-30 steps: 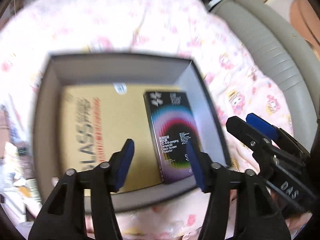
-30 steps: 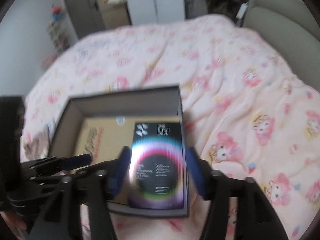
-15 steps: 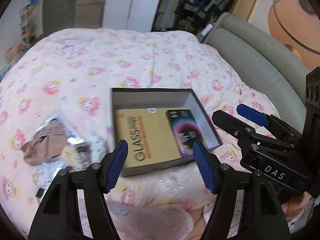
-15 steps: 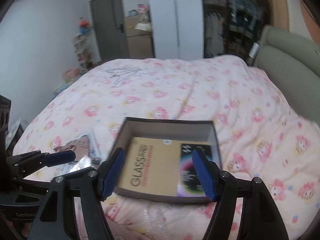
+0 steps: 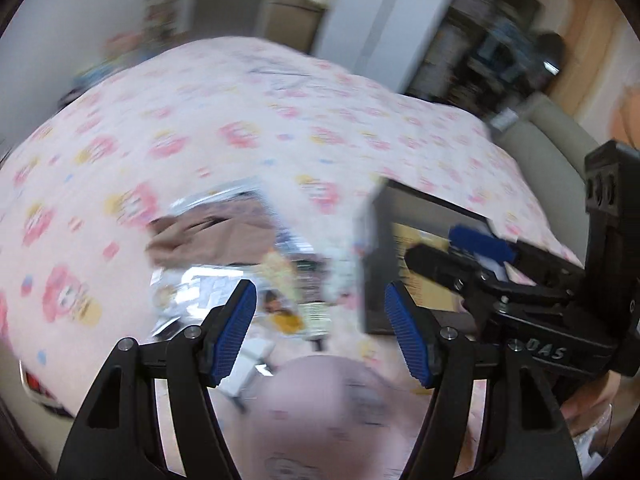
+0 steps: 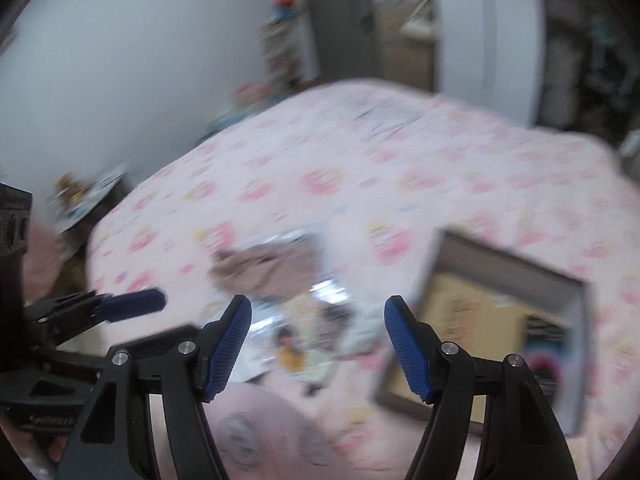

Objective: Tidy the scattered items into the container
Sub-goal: 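Move the left gripper to the item pile and reach for the white smartwatch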

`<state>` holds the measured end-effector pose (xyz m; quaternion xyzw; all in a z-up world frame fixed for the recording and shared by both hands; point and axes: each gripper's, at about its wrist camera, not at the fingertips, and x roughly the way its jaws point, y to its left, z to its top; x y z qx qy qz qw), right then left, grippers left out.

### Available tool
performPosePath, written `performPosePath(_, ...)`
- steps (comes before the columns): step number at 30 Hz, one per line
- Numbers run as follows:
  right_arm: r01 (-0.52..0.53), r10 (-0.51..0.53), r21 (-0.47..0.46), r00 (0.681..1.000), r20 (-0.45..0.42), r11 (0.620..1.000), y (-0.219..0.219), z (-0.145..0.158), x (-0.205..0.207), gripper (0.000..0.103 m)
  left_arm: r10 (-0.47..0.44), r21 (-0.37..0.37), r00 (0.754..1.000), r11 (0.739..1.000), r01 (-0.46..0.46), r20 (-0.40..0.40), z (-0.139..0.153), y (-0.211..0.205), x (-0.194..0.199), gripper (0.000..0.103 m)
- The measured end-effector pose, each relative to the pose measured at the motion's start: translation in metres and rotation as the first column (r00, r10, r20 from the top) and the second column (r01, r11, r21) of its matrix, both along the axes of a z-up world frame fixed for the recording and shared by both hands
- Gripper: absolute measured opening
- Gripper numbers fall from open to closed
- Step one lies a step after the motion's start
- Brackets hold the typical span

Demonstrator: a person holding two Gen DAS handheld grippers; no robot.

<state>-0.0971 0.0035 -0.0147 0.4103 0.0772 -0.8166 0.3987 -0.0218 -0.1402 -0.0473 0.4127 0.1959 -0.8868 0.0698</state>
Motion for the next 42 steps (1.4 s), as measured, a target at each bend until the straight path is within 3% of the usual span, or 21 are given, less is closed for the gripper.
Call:
performPosePath(4,-0.068,0.061,0.043,0.988,0.144,0.997,-0.04,-0.049,-0.012,0.066,0.132,0.084,0.987,0.987,-0.139,0.091,-0.054,-0.046,0.013,0.059)
performPosePath(6,-0.101,0.081,0.092,0.976,0.202,0.991,-0.056,-0.075,-0.02,0.061,0.181,0.122,0.973,0.972,-0.199,0.147,-0.085,-0.064,0.018,0.052)
performPosePath(8,-0.148,0.102,0.146,0.954,0.283,0.978,-0.07,-0.102,-0.028,0.045,0.223,0.142,0.952,0.956,-0.255,0.207,-0.111,-0.077,0.023,0.045)
performPosePath(10,-0.203,0.133,0.168,0.925,0.355,0.965,-0.082,-0.119,-0.032,0.043,0.254,0.161,0.933,0.94,-0.299,0.254,-0.133,-0.088,0.029,0.037)
performPosePath(12,-0.27,0.177,0.198,0.904,0.389,0.942,-0.099,-0.132,-0.03,0.042,0.242,0.247,0.932,0.918,-0.31,0.27,-0.153,-0.097,0.032,0.036)
performPosePath(14,-0.32,0.212,0.236,0.896,0.39,0.918,-0.112,-0.138,-0.024,0.042,0.218,0.362,0.939,0.88,-0.307,0.266,-0.17,-0.103,0.031,0.036)
performPosePath(19,-0.318,0.194,0.261,0.892,0.408,0.912,-0.122,-0.15,-0.023,0.042,0.174,0.468,0.946,0.836,-0.288,0.272,-0.192,-0.103,0.008,0.039)
performPosePath(23,-0.32,0.175,0.276,0.879,0.443,0.906,-0.122,-0.16,-0.028,0.042,0.166,0.489,0.95,0.826,-0.281,0.266,-0.196,-0.106,-0.008,0.039)
performPosePath(25,-0.33,0.18,0.272,0.87,0.459,0.904,-0.122,-0.163,-0.027,0.042,0.163,0.45,0.942,0.846,-0.286,0.293,-0.198,-0.106,-0.015,0.003)
performPosePath(27,-0.33,0.18,0.264,0.866,0.466,0.906,-0.121,-0.162,-0.025,0.042,0.169,0.459,0.945,0.841,-0.286,0.281,-0.194,-0.107,-0.018,0.003)
performPosePath(29,-0.331,0.188,0.251,0.867,0.462,0.91,-0.121,-0.158,-0.022,0.042,0.173,0.439,0.952,0.856,-0.272,0.254,-0.181,-0.105,-0.019,0.003)
performPosePath(32,-0.333,0.212,0.208,0.868,0.45,0.92,-0.119,-0.148,-0.021,0.046,0.15,0.46,0.975,0.863,-0.21,0.163,-0.152,-0.095,-0.022,0.002)
performPosePath(35,-0.318,0.226,0.167,0.88,0.417,0.933,-0.114,-0.133,-0.02,0.051,0.124,0.43,0.988,0.89,-0.15,0.088,-0.117,-0.081,-0.027,0.002)
performPosePath(39,-0.287,0.24,0.052,0.874,0.422,0.956,-0.097,-0.111,-0.02,0.055,0.061,0.412,0.998,0.91,-0.055,-0.001,-0.077,-0.055,-0.033,0.001)
performPosePath(42,-0.238,0.218,-0.002,0.886,0.409,0.971,-0.08,-0.098,-0.021,0.055,-0.016,0.417,0.998,0.908,0.039,-0.059,-0.054,-0.029,-0.044,0.001)
